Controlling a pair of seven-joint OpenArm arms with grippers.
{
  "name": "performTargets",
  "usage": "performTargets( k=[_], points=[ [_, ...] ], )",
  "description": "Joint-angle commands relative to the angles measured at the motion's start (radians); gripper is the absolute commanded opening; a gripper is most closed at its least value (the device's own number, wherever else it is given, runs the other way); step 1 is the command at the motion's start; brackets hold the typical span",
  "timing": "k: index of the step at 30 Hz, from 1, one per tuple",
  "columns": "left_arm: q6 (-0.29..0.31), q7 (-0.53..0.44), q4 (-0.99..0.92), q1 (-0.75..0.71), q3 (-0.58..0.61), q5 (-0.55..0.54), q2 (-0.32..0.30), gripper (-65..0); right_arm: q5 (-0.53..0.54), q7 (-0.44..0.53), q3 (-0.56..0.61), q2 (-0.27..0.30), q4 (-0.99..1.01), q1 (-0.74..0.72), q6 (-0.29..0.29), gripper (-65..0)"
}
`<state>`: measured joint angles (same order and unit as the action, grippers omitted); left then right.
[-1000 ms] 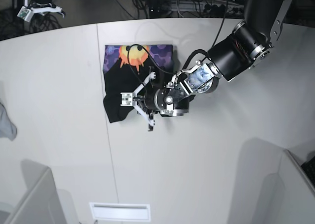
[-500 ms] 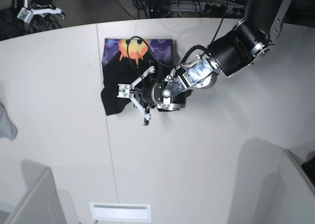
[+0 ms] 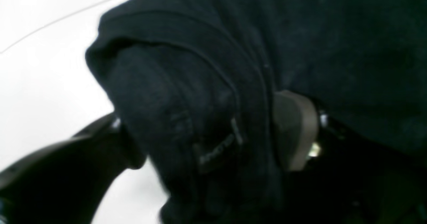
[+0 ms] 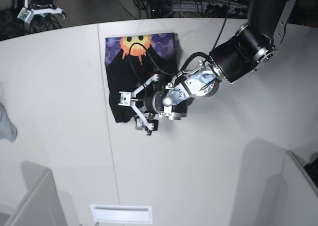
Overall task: Fold the T-shirt properly
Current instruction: 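Drag and rotate the folded shirt with the left gripper to square it, then release the shirt and raise the left gripper away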
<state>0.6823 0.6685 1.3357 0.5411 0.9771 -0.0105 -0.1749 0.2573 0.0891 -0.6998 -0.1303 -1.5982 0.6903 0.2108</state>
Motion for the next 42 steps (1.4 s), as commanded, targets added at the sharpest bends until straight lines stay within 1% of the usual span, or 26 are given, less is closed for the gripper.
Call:
performTargets(
  k=[1,4,6,9,11,13,16,17,18,19,21,23,24,25,27,30,31,32,33,35,36,37,39,40,42],
  points=[
    [-0.014,-0.006,0.041,0.021,-0.053,0.001,0.001,-8.9,0.003,0.028,-0.004,0.01,-0.014,0.009,0.003,-65.0],
    [-0.051,-0.006,0.113,-0.002,-0.174,0.001,0.002,-8.7,0.003,0.028,-0.004,0.01,-0.014,0.006,0.003,-65.0],
    [-0.062,-0.006,0.146,-0.002,-0.231,0.001,0.002,-8.7,0.003,0.028,-0.002,0.01,-0.014,0.004,0.012,-65.0],
    [-0.066,-0.006,0.173,-0.014,-0.306,0.001,0.001,-9.1,0.003,0.028,-0.002,0.01,-0.014,0.004,0.086,-65.0],
    [-0.066,-0.008,0.195,-0.028,-0.366,0.001,-0.001,-9.2,0.003,0.027,-0.002,0.01,-0.014,0.004,0.12,-65.0],
    [-0.066,-0.008,0.242,-0.062,-0.429,0.001,-0.001,-9.4,0.003,0.027,-0.002,0.01,-0.014,0.002,0.138,-65.0],
    [-0.066,-0.008,0.342,-0.12,-0.513,0.001,-0.001,-9.9,0.001,0.027,-0.002,0.01,-0.014,0.002,0.141,-65.0],
    [-0.066,-0.008,0.377,-0.148,-0.544,0.002,-0.002,-11.8,0.001,0.027,-0.002,0.011,-0.014,0.002,0.141,-65.0],
    [-0.066,-0.008,0.405,-0.172,-0.571,0.002,-0.004,-16.0,0.001,0.027,-0.002,0.013,-0.014,0.001,0.141,-65.0],
    [-0.066,-0.008,0.431,-0.2,-0.605,0.002,-0.005,-22.9,0.001,0.027,-0.002,0.021,-0.015,-0.002,0.141,-65.0],
    [-0.066,-0.006,0.474,-0.263,-0.674,0.004,-0.019,-40.6,0.001,0.027,-0.002,0.036,-0.014,-0.007,0.141,-65.0],
    [-0.066,-0.006,0.508,-0.326,-0.737,0.004,-0.033,-62.4,0.001,0.027,-0.002,0.042,-0.014,-0.008,0.141,-65.0],
    [-0.066,-0.008,0.522,-0.356,-0.771,0.004,-0.047,-65.0,0.001,0.027,-0.004,0.044,-0.014,-0.011,0.141,-65.0],
    [-0.066,-0.008,0.534,-0.39,-0.803,0.004,-0.058,-65.0,0.001,0.027,-0.008,0.048,-0.014,-0.011,0.143,-65.0],
    [-0.066,-0.008,0.56,-0.445,-0.86,0.004,-0.074,-65.0,0.001,0.027,-0.004,0.077,-0.014,-0.011,0.143,-65.0],
    [-0.066,-0.013,0.604,-0.551,-0.932,0.002,-0.122,-65.0,0.001,0.027,-0.004,0.097,-0.014,-0.01,0.143,-65.0],
    [-0.066,-0.031,0.618,-0.588,-0.952,0.002,-0.137,-65.0,0.001,0.027,-0.008,0.103,-0.014,-0.01,0.143,-65.0],
    [-0.066,-0.076,0.624,-0.634,-0.973,0.002,-0.151,-65.0,0.001,0.027,-0.01,0.114,-0.015,-0.008,0.143,-65.0],
    [-0.066,-0.135,0.624,-0.683,-0.995,0.002,-0.162,-65.0,0.003,0.027,-0.007,0.122,-0.015,-0.005,0.144,-65.0],
    [-0.066,-0.287,0.62,-0.8,-1.047,0.002,-0.18,-65.0,0.003,0.027,-0.005,0.139,-0.015,0.006,0.146,-65.0],
    [-0.066,-0.353,0.62,-0.866,-1.073,0.002,-0.182,-65.0,0.004,0.027,-0.005,0.145,-0.018,0.012,0.158,-65.0],
    [-0.066,-0.41,0.62,-0.922,-1.102,0.002,-0.185,-65.0,0.006,0.027,-0.008,0.148,-0.018,0.015,0.181,-65.0],
    [-0.066,-0.513,0.62,-1.037,-1.157,0.002,-0.194,-65.0,0.007,0.027,-0.014,0.153,-0.018,0.024,0.255,-65.0],
    [-0.066,-0.553,0.62,-1.091,-1.182,0.002,-0.196,-65.0,0.007,0.027,-0.014,0.153,-0.018,0.027,0.29,-65.0],
    [-0.066,-0.611,0.62,-1.18,-1.22,0.002,-0.196,-65.0,0.007,0.027,-0.022,0.154,-0.018,0.044,0.336,-65.0]
  ],
)
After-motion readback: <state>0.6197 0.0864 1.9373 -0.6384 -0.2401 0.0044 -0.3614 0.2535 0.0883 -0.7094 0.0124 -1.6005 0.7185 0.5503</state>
